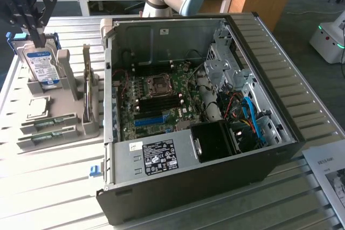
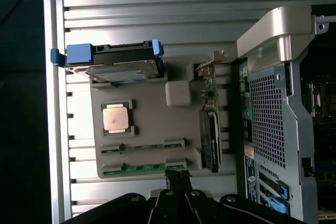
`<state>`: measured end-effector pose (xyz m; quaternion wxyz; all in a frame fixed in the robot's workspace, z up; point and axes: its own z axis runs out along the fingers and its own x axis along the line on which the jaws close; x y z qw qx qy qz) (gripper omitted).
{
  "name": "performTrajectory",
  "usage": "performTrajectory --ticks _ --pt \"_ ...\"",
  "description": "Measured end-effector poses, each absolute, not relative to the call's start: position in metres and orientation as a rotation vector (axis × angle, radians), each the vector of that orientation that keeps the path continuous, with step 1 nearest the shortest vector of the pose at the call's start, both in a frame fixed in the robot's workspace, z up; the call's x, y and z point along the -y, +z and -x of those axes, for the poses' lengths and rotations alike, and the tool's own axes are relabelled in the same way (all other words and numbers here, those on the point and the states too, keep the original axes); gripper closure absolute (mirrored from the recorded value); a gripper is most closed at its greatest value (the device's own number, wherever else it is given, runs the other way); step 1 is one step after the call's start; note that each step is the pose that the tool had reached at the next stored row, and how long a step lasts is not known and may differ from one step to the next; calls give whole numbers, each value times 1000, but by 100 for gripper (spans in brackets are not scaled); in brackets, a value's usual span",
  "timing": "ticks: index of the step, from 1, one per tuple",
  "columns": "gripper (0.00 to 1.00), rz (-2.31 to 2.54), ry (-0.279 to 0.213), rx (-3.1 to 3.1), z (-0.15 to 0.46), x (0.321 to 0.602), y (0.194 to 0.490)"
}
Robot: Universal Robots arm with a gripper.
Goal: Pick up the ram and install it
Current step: 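Reach for the ram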
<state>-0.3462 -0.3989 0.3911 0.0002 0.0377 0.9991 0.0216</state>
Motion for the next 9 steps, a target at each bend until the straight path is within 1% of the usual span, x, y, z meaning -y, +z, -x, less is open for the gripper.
performTrajectory --ticks 9 --pt "90 -119 68 -3144 361 399 391"
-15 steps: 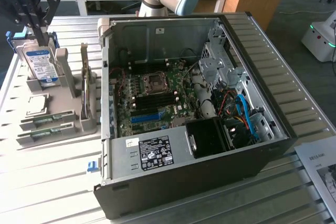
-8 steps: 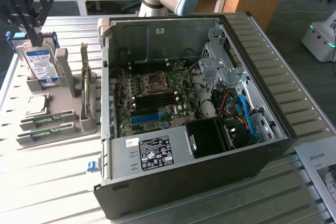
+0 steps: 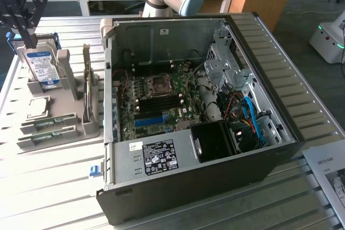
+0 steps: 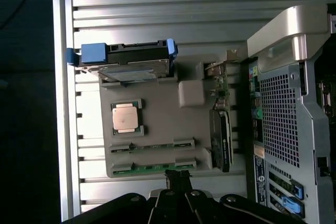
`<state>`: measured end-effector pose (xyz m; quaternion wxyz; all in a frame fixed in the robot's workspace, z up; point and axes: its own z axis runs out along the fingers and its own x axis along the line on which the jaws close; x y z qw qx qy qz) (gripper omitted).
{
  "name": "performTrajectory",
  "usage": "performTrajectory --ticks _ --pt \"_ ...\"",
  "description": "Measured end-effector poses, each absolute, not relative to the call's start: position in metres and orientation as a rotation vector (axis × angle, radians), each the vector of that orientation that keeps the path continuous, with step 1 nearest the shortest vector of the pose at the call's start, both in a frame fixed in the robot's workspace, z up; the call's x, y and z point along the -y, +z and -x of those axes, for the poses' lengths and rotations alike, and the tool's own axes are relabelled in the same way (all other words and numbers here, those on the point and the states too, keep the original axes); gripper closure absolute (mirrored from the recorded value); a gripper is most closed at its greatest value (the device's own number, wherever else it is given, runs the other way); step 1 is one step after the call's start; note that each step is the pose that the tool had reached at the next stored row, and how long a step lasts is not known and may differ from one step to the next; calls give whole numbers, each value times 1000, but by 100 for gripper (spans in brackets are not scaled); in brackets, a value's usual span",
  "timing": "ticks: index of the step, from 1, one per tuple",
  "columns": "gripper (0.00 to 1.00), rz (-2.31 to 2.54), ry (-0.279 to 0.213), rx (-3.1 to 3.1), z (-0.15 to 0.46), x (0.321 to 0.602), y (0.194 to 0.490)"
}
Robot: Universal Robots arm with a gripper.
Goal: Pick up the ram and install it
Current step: 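Reach for the ram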
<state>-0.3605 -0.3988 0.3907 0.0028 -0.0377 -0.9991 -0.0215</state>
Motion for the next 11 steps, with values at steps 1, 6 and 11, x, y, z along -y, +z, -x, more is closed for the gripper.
performTrajectory --ticks 1,6,11 --pt "90 118 -67 3132 362 399 391" --pt "90 118 -67 3128 370 399 390" --pt "90 118 -67 3124 376 399 390"
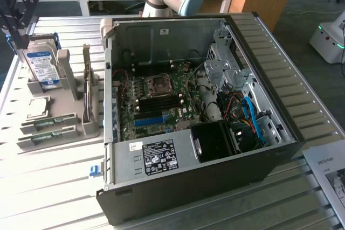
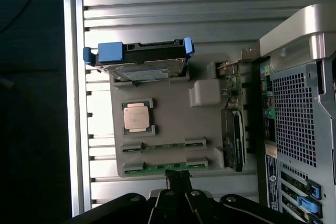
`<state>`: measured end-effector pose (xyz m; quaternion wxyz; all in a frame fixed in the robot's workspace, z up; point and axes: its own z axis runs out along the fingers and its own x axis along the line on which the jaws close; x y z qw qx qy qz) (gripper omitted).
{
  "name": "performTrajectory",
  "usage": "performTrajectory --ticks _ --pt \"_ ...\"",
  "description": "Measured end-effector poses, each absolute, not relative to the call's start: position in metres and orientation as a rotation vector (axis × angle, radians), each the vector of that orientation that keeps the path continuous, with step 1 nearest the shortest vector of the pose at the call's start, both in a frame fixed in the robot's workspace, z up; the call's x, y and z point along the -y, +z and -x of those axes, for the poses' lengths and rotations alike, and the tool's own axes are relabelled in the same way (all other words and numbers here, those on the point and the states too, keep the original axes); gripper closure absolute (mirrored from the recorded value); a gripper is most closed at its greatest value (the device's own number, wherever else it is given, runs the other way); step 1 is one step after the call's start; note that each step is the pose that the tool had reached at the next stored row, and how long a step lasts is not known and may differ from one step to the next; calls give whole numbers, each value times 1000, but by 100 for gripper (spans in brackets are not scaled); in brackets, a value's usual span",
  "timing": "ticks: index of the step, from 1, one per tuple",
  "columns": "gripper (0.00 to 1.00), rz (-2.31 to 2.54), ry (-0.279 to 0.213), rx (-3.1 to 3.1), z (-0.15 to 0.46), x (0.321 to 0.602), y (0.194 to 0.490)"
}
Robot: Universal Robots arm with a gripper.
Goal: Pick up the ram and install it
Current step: 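Reach for the ram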
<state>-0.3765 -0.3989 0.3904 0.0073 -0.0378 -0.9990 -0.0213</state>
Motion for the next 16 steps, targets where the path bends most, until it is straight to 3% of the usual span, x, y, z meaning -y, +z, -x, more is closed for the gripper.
performTrajectory --ticks 16 --pt "90 118 -67 3123 379 403 390"
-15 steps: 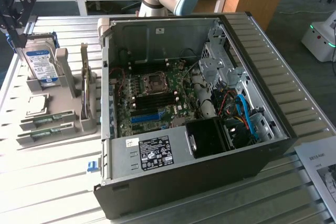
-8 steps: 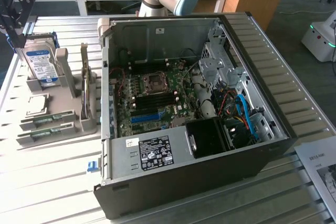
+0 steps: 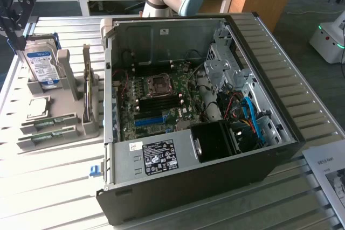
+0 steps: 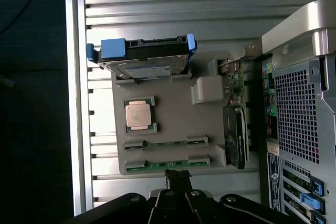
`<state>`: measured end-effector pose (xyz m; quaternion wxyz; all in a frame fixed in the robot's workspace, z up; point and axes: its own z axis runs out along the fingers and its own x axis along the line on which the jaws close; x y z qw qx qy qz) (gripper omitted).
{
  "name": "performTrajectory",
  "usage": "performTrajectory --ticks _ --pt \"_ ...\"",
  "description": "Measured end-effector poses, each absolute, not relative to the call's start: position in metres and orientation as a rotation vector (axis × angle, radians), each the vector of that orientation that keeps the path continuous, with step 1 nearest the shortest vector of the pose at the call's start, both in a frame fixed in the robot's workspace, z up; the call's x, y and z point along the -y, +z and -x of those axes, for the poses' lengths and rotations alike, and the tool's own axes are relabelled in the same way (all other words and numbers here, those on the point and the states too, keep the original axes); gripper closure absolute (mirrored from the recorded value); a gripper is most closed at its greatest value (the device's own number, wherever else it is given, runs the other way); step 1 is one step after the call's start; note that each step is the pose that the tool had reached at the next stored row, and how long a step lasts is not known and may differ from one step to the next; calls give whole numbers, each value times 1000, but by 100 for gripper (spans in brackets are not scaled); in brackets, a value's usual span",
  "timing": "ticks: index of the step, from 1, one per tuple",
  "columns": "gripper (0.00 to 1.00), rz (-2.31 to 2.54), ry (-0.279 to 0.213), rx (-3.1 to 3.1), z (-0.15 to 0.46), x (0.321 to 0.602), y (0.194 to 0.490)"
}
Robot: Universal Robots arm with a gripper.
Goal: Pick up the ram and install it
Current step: 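Reach for the ram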
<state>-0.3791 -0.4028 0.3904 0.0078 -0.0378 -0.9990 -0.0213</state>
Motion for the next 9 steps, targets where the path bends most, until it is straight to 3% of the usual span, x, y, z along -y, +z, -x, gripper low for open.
performTrajectory --ticks 9 --pt "90 118 -67 3123 379 406 390"
